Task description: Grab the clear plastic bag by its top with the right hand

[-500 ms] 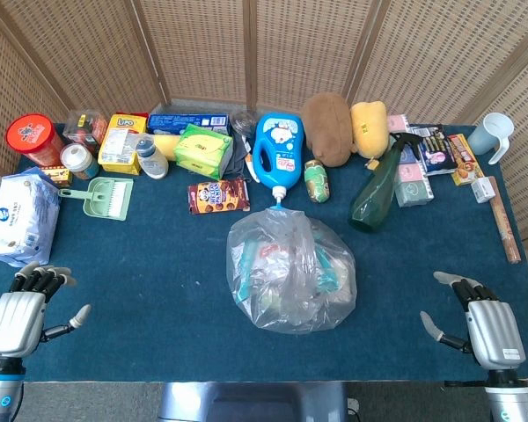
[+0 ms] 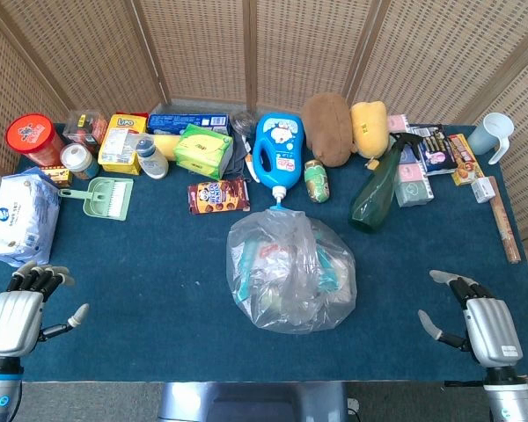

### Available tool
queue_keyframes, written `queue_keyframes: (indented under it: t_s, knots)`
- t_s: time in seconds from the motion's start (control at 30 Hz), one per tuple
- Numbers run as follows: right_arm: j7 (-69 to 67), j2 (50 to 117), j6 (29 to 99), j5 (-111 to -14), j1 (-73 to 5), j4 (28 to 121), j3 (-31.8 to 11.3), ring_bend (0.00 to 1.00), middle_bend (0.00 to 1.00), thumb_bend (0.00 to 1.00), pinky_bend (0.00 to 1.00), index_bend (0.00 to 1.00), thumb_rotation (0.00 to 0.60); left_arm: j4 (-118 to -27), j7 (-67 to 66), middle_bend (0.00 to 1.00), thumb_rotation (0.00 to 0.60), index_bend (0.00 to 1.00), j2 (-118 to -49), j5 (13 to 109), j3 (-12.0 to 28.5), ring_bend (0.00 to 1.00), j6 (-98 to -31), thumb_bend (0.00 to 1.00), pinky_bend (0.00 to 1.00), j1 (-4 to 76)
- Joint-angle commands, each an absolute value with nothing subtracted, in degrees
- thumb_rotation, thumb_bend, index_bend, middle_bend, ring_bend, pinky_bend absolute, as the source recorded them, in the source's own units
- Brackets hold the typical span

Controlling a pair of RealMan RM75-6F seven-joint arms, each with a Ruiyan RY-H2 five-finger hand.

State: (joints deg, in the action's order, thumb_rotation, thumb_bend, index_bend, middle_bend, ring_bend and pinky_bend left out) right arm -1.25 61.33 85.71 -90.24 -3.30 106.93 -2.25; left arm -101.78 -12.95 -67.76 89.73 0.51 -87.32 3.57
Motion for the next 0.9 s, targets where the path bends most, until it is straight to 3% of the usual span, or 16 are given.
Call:
queue_keyframes:
  t_s: [0.03, 0.3, 0.47, 0.53, 0.9]
  knots:
    - [-3.0, 60.9, 84.9, -90.3, -4.1, 107.3, -2.6, 0.3, 0.32, 0.36, 0.32, 0.23, 0.192, -102.0, -13.0, 0.32, 0.002, 0.39, -67.3, 89.9, 0.7, 0.23, -87.9, 0.21, 0.13, 3.4]
    - [-9.3, 60.3, 80.0, -89.5, -7.8, 108.5, -3.9, 0.29, 0.31, 0.31, 0.3, 0.23, 0.189, -102.9, -13.2, 0.32, 0.0, 0.39, -66.0, 90.3, 0.6, 0.23, -88.2, 0.21, 0.13, 3.2]
    - [-11.4, 60.5, 74.5, -87.9, -11.6, 108.6, -5.1, 0.25, 0.28, 0.24, 0.24, 0.24, 0.043, -103.6, -13.6, 0.32, 0.0, 0.39, -65.5, 90.8, 0.9, 0.23, -87.8, 0.21, 0.13, 3.8]
    - [-11.0, 61.2, 72.7, -87.2, -12.9, 108.5, -5.5, 0.24, 0.27, 0.23, 0.23, 0.24, 0.013, -103.7, -13.8, 0.32, 0.0, 0.39, -65.6, 90.8, 1.0, 0.23, -87.4, 0.21, 0.13, 4.1]
    - [-6.4, 66.8, 64.2, -83.2, -19.6, 107.4, -7.1, 0.23, 0.26, 0.23, 0.23, 0.24, 0.004, -103.4, -14.3, 0.32, 0.0, 0.39, -66.0, 89.2, 1.3, 0.23, -85.6, 0.21, 0.13, 4.9]
